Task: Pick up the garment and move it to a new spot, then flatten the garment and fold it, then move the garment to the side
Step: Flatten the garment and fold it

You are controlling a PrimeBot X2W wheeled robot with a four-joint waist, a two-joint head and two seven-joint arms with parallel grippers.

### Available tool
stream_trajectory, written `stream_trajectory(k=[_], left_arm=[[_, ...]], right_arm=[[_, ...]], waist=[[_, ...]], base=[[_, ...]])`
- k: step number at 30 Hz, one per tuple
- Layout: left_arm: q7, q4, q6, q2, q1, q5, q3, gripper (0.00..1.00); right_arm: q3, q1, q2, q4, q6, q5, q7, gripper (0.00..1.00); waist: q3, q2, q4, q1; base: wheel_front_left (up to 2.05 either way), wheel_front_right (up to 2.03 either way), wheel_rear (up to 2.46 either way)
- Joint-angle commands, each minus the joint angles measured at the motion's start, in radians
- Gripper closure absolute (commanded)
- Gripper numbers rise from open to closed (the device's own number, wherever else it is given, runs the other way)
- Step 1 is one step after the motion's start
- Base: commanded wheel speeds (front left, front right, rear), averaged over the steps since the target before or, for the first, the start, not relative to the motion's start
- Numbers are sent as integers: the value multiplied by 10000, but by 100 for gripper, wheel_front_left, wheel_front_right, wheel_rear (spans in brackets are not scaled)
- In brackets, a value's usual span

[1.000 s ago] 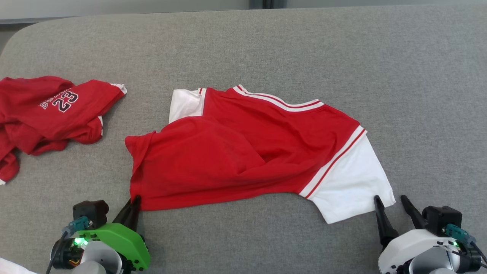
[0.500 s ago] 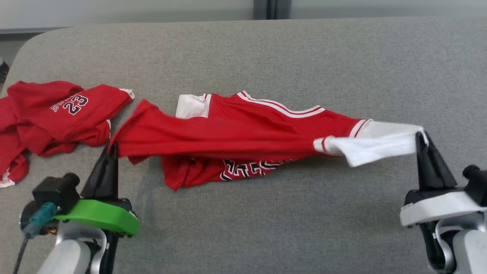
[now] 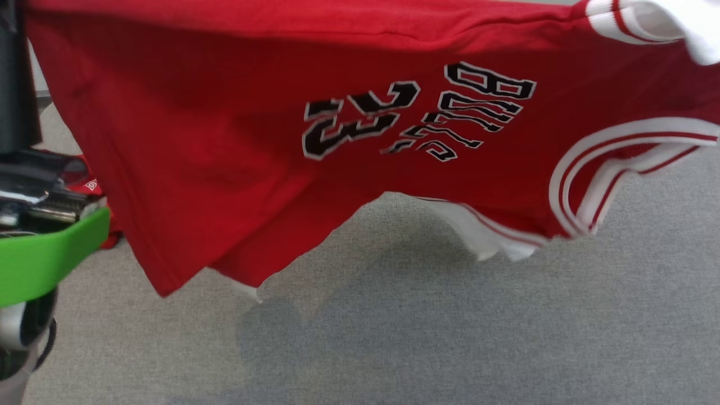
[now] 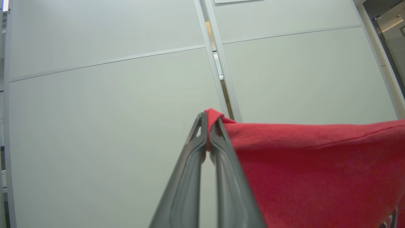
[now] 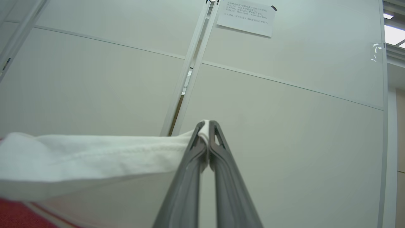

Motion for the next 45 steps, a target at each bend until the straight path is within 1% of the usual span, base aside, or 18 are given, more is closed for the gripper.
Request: stream_trajectory(k=[1,4,6,8,12,14,17,21,25,29,31,36,40,42,45], left_arm=[[179,-96,-69,141,-486,-21,68,100],[507,15,-215,178,-1207,-170,-2,100],[616,327,-337,63,-1588,-333,-120,100],[630,832,-525,-128,-1996,-527,-260,100],[391,2323,-967,-658,-2883,-945,-653,100],[80,3385,-1282,-1036,-3405,-1058,-892,100],[-493,5418,-1793,-1637,-4505,-1116,-1224,100],[-1377,8035,-2268,-2237,-5990,-1116,-1312,100],[-1918,10266,-2563,-2497,-7204,-1140,-1240,100],[-1957,12387,-2796,-2588,-7652,-1054,-1491,100],[-2028,13379,-2867,-2692,-7458,-1193,-1508,100],[-2271,15621,-3014,-3237,-6360,-1640,-1475,100],[-2398,16888,-3126,-3746,-5418,-2007,-1457,100],[-2445,17224,-3137,-3951,-5018,-2075,-1486,100],[-2520,17401,-3181,-4099,-4448,-2156,-1481,100]], right_arm=[[-35,-348,-183,-40,-10,138,256,100],[-67,-919,-460,67,-10,360,538,100],[-58,-1254,-557,285,-10,536,699,100],[6,-1593,-623,599,-10,750,778,100],[388,-2377,-776,1745,-10,1091,697,100],[664,-2927,-848,2554,-10,1230,531,100],[1175,-4041,-822,3859,-10,1293,193,100],[1840,-5715,-614,5566,-10,1230,-366,100],[2430,-7291,-259,7316,-10,1308,-956,100],[2893,-8039,315,9131,-10,1477,-1503,100],[3071,-7884,678,10122,-10,1628,-1738,100],[3646,-6693,1574,12648,-9,1954,-2313,100],[4072,-5656,2057,14402,-10,2399,-2645,100],[4265,-5217,2183,14859,-10,2638,-2796,100],[4396,-4486,2226,15080,-10,3022,-2961,100]], waist=[[-100,-1,-46,0],[-106,-1,-105,0],[-24,-1,-140,0],[163,-1,-159,0],[647,-1,-210,0],[892,-1,-212,0],[1220,-1,-249,0],[1333,-1,-395,0],[1397,-1,-616,0],[1597,-1,-782,0],[1714,-1,-870,0],[2004,-1,-973,0],[2159,-1,-942,0],[2235,-1,-905,0],[2271,-1,-851,0]], base=[[0,0,0],[0,0,0],[0,0,0],[0,0,0],[0,0,0],[0,0,0],[0,0,0],[0,0,0],[0,0,0],[0,0,0],[0,0,0],[0,0,0],[0,0,0],[0,0,0],[0,0,0]])
